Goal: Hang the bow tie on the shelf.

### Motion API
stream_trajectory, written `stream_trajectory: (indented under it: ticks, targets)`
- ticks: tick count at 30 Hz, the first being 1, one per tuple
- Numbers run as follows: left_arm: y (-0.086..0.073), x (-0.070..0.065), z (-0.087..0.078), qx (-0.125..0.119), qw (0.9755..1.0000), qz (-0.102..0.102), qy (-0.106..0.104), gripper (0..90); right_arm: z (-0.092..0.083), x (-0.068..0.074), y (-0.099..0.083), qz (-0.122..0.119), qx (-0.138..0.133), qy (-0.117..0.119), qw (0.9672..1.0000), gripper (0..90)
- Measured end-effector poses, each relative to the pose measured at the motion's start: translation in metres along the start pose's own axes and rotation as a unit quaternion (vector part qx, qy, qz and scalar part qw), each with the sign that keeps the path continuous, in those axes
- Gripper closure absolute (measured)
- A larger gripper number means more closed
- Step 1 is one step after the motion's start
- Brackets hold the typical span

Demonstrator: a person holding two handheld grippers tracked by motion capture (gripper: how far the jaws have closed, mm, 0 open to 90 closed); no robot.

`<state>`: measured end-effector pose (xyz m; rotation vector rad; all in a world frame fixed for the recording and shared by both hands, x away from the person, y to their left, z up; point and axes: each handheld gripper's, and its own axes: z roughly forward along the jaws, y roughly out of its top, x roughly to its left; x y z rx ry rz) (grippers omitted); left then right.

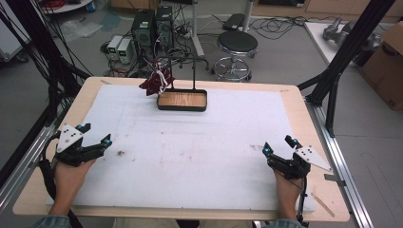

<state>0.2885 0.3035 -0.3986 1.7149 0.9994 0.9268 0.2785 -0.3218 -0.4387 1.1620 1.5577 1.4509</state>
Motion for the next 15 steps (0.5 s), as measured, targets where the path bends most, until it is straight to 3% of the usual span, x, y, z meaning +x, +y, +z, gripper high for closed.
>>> stream_trajectory:
  ticks: [15]
  targets:
    - [-0.02, -0.01, 0.01, 0.028, 0.9996, -0.005, -0.009, 20.5, 0.0, 0.0, 0.0, 0.0, 0.0, 0.001, 1.0, 11.1]
